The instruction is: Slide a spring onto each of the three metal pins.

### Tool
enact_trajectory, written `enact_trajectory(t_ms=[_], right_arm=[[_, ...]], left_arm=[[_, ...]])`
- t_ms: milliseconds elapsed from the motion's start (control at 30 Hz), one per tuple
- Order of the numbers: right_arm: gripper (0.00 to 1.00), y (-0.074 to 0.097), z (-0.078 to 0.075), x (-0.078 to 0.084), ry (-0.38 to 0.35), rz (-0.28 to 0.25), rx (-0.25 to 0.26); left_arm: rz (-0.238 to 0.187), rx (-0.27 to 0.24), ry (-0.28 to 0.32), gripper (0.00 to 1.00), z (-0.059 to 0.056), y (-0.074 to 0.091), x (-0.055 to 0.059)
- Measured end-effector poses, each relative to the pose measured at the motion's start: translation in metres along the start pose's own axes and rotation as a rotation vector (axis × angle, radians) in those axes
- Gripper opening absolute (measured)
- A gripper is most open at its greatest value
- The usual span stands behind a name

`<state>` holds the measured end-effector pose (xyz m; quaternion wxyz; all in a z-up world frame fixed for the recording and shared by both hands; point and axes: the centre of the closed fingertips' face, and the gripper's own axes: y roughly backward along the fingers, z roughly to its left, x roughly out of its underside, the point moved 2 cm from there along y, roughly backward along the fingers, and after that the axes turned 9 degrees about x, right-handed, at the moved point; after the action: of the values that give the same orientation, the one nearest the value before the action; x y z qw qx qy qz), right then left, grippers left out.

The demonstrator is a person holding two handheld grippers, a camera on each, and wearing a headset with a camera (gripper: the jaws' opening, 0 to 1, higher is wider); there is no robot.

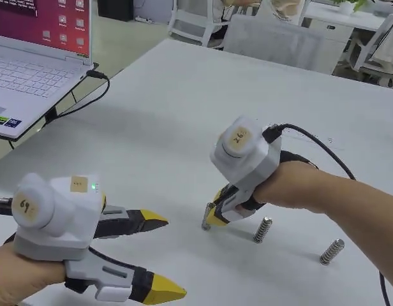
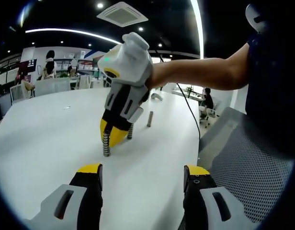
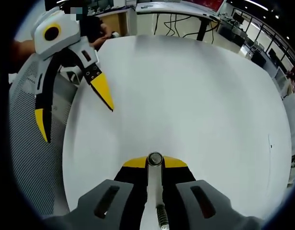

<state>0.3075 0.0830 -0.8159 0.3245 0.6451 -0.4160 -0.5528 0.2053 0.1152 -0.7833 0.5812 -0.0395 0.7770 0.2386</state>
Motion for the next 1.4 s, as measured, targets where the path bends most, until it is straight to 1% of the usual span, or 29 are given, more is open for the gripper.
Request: enact_trajectory(t_ms=[233,267,733,867,1133,1400], right_arm=[[0.08,-0.005,0.003,0.003,-0.004,0.005,-0.005],[0.08,-0.005,0.003,0.001,-0.006,-0.002,-0.004],[0.09,-0.005,0.003,0.001,-0.018,0.006,-0.004],[0.1,-0.005,0.003,0.002,-0.024,0.009,-0.004],[0.17,-0.003,0.002,0.006,-0.032,0.01,0.005],[0.21,0.006,0.001,0.01,-0.051,-0.007,0.022]], left_arm=[[-0.001,0.001,0.002,0.64,0.0,0.0,0.0],[-0.001,0.001,0.002,0.64,0.0,0.0,0.0],[-0.003,0.002,0.001,0.64,0.001,0.0,-0.001],[-0.002,0.001,0.002,0.64,0.001,0.0,0.0],[0.0,0.001,0.002,0.64,0.001,0.0,0.0],[0.002,0.001,0.003,0.65,0.002,-0.001,-0.001]])
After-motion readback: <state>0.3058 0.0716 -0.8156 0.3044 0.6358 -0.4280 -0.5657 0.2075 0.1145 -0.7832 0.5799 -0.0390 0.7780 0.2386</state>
